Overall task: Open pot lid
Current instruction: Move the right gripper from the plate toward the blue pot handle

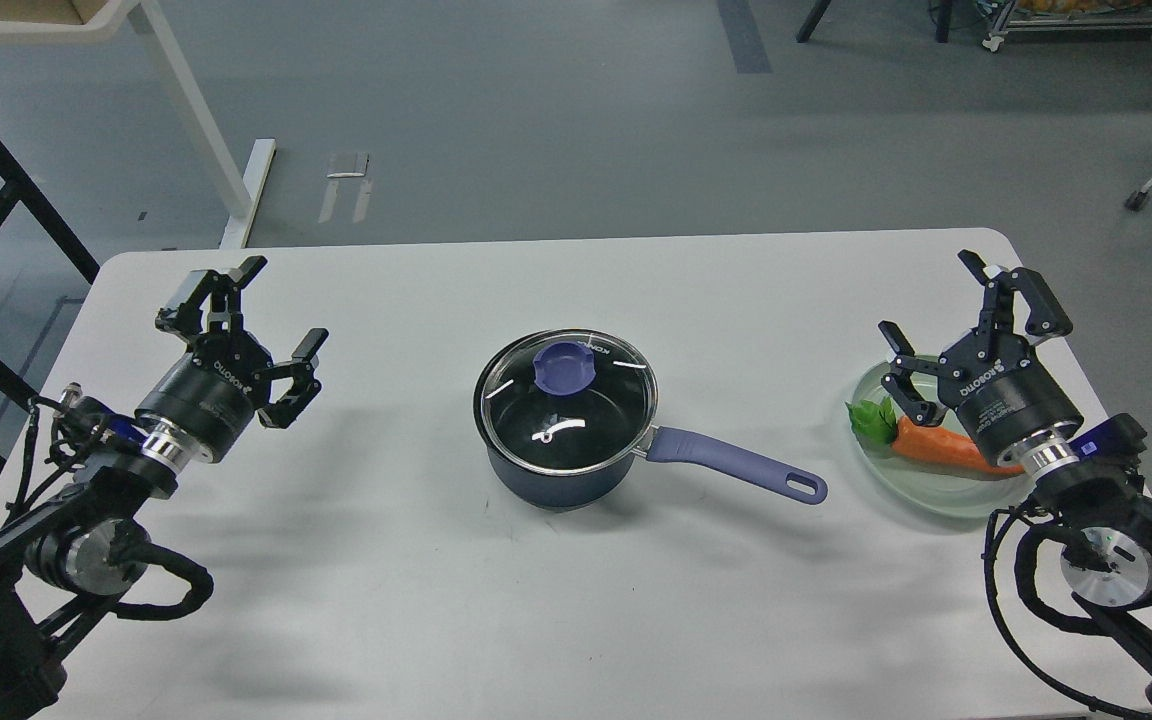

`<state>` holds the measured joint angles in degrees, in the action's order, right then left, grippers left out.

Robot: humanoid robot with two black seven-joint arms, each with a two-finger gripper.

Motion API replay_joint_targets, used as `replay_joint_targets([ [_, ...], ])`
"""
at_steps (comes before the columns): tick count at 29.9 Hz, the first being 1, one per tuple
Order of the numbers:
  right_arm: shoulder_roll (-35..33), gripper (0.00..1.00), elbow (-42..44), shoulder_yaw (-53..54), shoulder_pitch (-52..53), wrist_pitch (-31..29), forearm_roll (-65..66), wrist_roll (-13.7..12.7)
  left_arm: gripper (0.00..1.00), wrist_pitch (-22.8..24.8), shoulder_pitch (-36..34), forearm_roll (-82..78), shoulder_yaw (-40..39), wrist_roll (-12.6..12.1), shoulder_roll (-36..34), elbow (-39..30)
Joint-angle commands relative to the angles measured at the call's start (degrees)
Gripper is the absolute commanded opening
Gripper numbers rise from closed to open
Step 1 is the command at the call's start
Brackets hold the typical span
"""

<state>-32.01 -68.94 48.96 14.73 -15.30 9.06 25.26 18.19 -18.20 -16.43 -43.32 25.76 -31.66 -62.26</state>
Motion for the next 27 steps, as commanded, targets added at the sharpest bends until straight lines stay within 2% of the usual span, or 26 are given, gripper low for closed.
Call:
replay_joint_targets([
  [1, -0.1, 1.0, 0.0, 0.1, -0.1, -0.2, 0.0, 0.1, 0.99, -0.3, 0.0, 0.0, 0.0, -0.2, 0.1, -0.1],
  [10, -1.5, 1.0, -0.5, 0.1, -0.1, -0.2, 0.1, 0.2, 0.99, -0.4, -0.2, 0.1, 0.9, 0.3, -0.2, 0.7],
  [15, -7.3, 1.0, -5.7, 1.0, 0.7, -0.2, 2.9, 0.3, 0.99, -0.4, -1.7, -0.3, 1.1, 0.3, -1.1, 0.9],
  [20, -15.3, 1.0, -12.3, 2.8, 5.5, -0.2, 20.0, 0.5, 0.99, -0.5, -2.7, -0.7, 1.2, 0.5, -1.6, 0.9],
  [24, -19.0, 1.0, -14.6, 1.5, 13.1, -0.3, 35.0, 0.9, 0.99, -0.6, -2.9, -0.7, 1.2, 0.5, -1.5, 0.6],
  [27, -20.6, 1.0, -17.2, -2.8, 19.3, -0.4, 47.1, 2.7, 0.99, -0.6, -3.0, -0.8, 1.2, 0.5, -1.4, 0.2],
])
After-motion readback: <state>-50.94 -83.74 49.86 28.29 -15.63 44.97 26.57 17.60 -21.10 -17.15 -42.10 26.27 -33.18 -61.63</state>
